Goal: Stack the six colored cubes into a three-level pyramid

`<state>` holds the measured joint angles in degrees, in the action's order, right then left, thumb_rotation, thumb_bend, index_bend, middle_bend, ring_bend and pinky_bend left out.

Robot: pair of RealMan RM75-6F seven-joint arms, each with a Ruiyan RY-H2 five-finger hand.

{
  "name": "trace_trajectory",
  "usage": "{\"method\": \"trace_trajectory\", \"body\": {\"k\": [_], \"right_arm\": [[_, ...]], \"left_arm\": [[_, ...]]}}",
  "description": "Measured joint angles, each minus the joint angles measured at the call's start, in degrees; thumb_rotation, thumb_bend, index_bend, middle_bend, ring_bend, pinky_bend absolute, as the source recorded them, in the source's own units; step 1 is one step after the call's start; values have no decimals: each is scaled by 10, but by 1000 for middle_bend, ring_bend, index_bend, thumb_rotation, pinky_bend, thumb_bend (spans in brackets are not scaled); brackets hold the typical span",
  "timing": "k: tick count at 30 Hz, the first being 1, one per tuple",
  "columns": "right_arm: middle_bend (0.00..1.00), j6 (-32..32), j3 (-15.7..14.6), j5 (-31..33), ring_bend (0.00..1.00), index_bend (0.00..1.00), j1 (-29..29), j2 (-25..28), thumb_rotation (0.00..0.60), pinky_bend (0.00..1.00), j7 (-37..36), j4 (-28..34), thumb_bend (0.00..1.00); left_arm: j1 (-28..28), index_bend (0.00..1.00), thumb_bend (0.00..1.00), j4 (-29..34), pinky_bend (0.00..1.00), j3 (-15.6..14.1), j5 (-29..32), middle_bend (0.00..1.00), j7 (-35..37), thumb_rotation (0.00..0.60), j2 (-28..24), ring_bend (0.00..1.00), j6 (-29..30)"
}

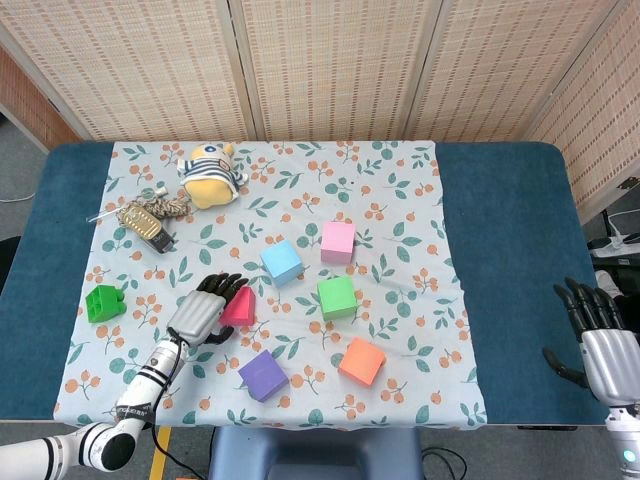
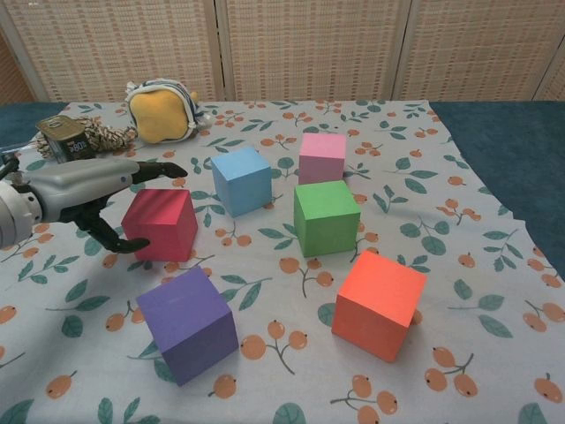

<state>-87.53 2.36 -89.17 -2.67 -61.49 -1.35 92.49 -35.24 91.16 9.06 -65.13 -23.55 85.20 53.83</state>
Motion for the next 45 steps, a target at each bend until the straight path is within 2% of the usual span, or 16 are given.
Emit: {"method": "trace_trajectory", "body": {"k": [5, 9, 14, 17, 22, 30, 38, 45], "right_arm": [[0, 2, 1, 3, 0, 0, 0, 2, 600, 0, 0, 2, 170], [0, 4, 2, 7, 0, 0, 0, 4, 600, 0, -3, 3, 170], [0, 5, 2, 8, 0, 0, 0, 5, 600, 0, -3, 3, 170], [0, 7, 3, 9, 0, 0, 0, 5, 600, 0, -3, 4, 170], [0, 10, 3, 11, 0, 0, -1, 4, 600, 0, -1, 5, 170], [0, 16, 3, 14, 0, 0, -4, 3, 600, 0, 3, 5, 170], [0, 20, 3, 15, 0, 0, -5, 6, 600, 0, -3, 5, 170], [0, 25, 0, 14, 0, 0, -6, 9, 600, 0, -8, 5, 170]], "left_arm": [[-7, 0, 341, -17, 146, 1, 12, 350, -14, 600, 12, 142, 14], [-12, 0, 341, -19, 170, 0, 29, 441, -30, 600, 14, 191, 16], [-15, 0, 338, -24, 237, 1, 34, 650, -34, 600, 21, 341, 33], [-15, 0, 337, -22, 264, 4, 29, 722, -22, 600, 24, 406, 40], [-20, 0, 336, 0, 270, 8, 11, 752, -8, 600, 25, 416, 49], [-46, 0, 334, 19, 265, 15, 8, 767, -30, 600, 47, 428, 48], [-81, 0, 335, -21, 247, 21, 24, 767, -61, 600, 93, 428, 35], [-95, 0, 336, -56, 238, 21, 30, 752, -66, 600, 109, 428, 30]]}}
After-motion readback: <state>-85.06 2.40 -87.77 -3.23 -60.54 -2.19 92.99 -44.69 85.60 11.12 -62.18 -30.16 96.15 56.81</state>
